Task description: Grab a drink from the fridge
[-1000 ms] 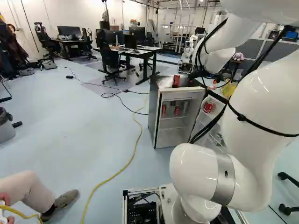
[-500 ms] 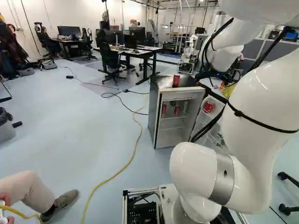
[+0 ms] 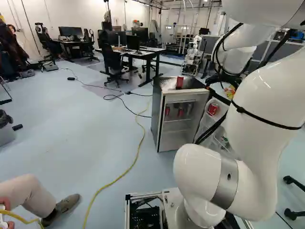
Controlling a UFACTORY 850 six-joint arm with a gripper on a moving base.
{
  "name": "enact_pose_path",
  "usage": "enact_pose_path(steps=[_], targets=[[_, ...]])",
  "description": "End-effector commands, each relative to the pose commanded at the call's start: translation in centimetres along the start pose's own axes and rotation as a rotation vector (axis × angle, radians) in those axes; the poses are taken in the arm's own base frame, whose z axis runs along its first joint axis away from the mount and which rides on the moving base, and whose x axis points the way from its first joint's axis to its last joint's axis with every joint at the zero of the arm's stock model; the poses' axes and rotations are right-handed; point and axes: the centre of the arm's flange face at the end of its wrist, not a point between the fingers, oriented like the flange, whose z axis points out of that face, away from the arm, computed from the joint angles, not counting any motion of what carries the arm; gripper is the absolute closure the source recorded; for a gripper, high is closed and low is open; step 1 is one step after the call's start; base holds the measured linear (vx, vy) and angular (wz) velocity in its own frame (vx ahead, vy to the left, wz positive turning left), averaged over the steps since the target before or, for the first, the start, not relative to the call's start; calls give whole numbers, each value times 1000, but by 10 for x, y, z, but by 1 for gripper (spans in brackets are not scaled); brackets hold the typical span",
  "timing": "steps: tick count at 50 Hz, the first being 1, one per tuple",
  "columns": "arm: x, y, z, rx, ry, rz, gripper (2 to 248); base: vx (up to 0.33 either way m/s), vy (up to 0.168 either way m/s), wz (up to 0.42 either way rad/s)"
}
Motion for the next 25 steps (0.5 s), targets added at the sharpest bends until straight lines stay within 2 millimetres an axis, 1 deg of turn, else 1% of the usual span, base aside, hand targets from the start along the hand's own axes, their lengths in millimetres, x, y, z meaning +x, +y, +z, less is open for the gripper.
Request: enact_pose_path(steps=[25], targets=[[8, 38, 12, -17, -105, 135, 3, 0, 0, 0]])
